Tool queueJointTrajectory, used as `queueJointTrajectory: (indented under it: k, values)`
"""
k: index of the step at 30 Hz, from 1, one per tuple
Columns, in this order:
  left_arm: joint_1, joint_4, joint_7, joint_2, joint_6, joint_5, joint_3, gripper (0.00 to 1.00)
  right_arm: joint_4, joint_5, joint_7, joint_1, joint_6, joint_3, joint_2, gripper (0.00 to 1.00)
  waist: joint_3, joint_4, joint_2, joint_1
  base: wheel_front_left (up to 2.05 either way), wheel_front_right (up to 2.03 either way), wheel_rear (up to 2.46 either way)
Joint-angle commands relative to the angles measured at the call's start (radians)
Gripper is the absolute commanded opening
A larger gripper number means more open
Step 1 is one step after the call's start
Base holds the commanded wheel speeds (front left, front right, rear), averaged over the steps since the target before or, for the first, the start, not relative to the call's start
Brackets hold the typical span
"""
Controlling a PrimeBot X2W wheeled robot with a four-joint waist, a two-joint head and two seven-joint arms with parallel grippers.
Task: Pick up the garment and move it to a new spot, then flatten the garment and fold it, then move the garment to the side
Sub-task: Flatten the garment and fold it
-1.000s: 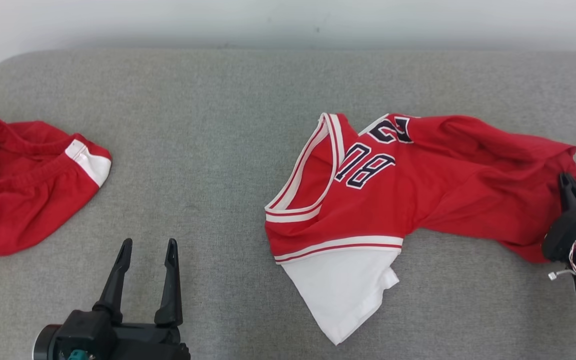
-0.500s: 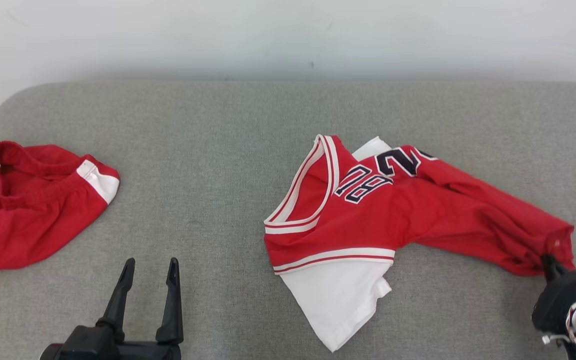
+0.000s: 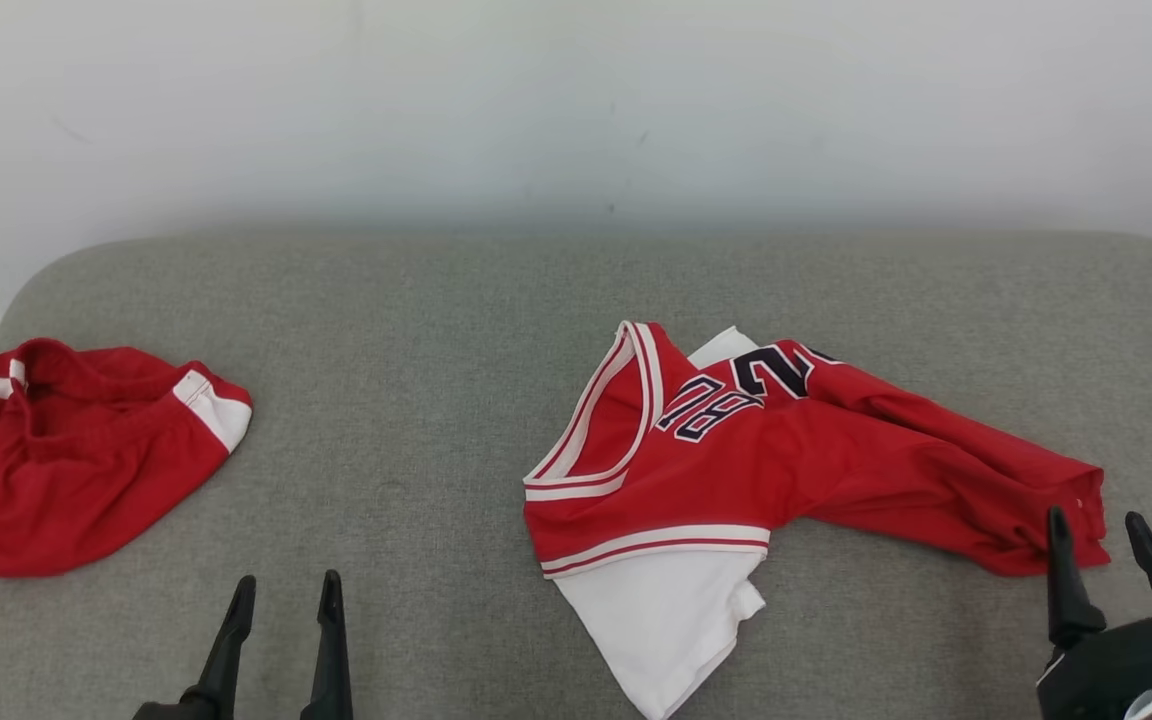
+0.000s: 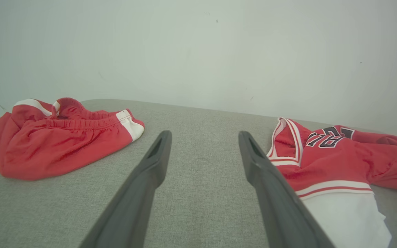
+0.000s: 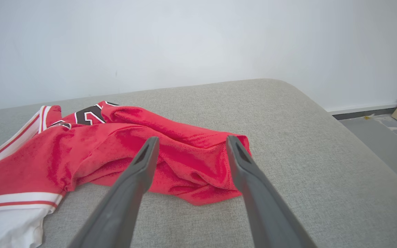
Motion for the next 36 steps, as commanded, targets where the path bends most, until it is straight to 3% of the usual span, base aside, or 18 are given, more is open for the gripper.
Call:
queueJointTrajectory:
  k: [1, 5, 13, 29, 36]
  values:
    - [0.016, -0.004, 0.0, 0.001, 0.007, -0.005, 0.008, 1.0, -0.034, -0.017, -0.029, 0.029, 0.001, 0.004, 0.018, 1.0, -0.019, -0.015, 0.0001, 0.0003, 0.0, 0.0, 0.0]
    - [0.036, -0.004, 0.0, 0.001, 0.012, -0.011, 0.021, 1.0, -0.112, -0.06, -0.136, 0.093, 0.001, 0.033, 0.046, 1.0, -0.034, -0.025, 0.0001, 0.0003, 0.0, 0.0, 0.0]
    - [0.063, -0.01, 0.0, 0.001, 0.025, -0.007, 0.048, 1.0, -0.123, -0.12, -0.27, 0.163, 0.001, 0.168, 0.061, 1.0, -0.043, -0.03, 0.0001, 0.0003, 0.0, 0.0, 0.0]
    - [0.093, -0.014, 0.0, 0.001, 0.049, 0.001, 0.049, 1.0, -0.092, -0.118, -0.311, 0.16, 0.001, 0.195, 0.087, 1.0, -0.047, -0.038, 0.0001, 0.0003, 0.0, 0.0, 0.0]
    - [0.026, 0.05, 0.0, 0.002, 0.023, -0.004, 0.021, 1.0, -0.072, -0.101, -0.313, 0.142, 0.001, 0.222, 0.096, 1.0, -0.031, -0.069, 0.0001, 0.0003, 0.0, 0.0, 0.0]
